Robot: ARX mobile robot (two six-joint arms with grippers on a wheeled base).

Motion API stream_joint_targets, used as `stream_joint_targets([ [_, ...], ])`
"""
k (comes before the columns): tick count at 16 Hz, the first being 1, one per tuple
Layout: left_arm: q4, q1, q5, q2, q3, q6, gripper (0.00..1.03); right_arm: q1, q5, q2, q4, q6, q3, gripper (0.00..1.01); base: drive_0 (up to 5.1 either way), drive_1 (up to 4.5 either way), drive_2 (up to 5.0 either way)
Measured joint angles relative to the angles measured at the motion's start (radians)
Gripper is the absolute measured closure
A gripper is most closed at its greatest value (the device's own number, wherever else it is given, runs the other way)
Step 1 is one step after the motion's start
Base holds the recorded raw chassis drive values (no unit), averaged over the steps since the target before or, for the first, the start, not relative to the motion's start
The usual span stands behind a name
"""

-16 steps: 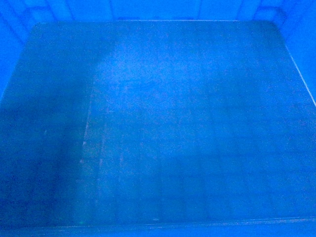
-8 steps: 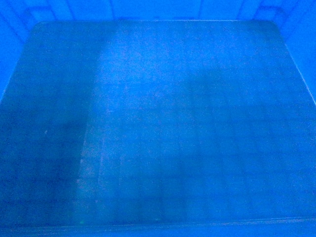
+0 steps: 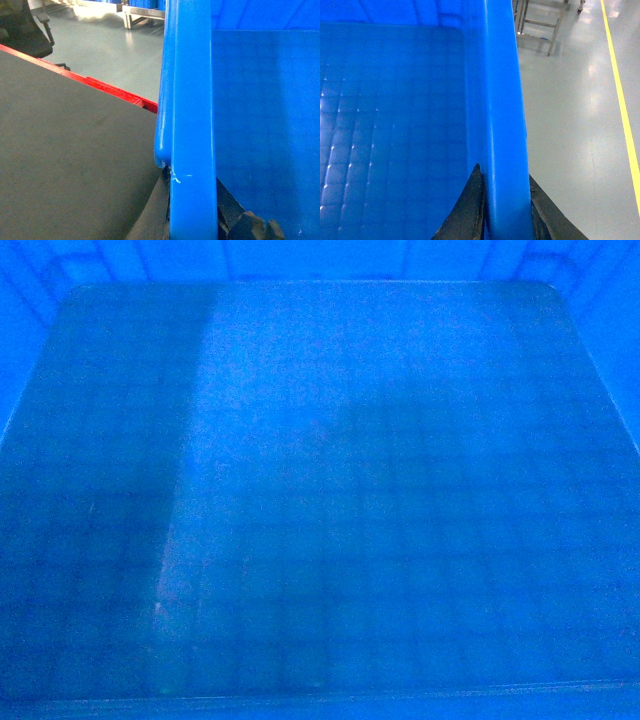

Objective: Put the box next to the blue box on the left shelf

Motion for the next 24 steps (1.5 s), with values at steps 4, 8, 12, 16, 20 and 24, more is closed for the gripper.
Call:
stream_joint_targets([
  [4, 0.000, 0.000, 0.000, 0.000, 0.000, 0.000, 0.94, 0.000, 0.001, 0.000, 0.000, 0.000, 0.000, 0.90, -1.4, -1.45, -1.4],
  [8, 0.000, 0.000, 0.000, 0.000, 0.000, 0.000, 0.94, 0.000, 0.001, 0.000, -0.001, 0.000, 0.000, 0.90, -1.4, -1.43, -1.4],
  [12, 0.000, 0.000, 0.000, 0.000, 0.000, 0.000, 0.94, 0.000, 0.001, 0.000, 0.000, 0.000, 0.000, 0.90, -1.5, -1.49, -1.5],
  [16, 0.000, 0.000, 0.000, 0.000, 0.000, 0.000, 0.94, 0.000, 0.002, 0.000, 0.000, 0.000, 0.000, 0.90, -1.5, -1.52, -1.5],
  [20, 0.000, 0.000, 0.000, 0.000, 0.000, 0.000, 0.94, 0.000, 0.003, 0.000, 0.000, 0.000, 0.000, 0.90, -1.5, -1.52, -1.5],
  [24, 0.000, 0.000, 0.000, 0.000, 0.000, 0.000, 0.94, 0.000, 0.004, -0.001, 0.000, 0.000, 0.000, 0.90, -1.4, -1.41, -1.4],
])
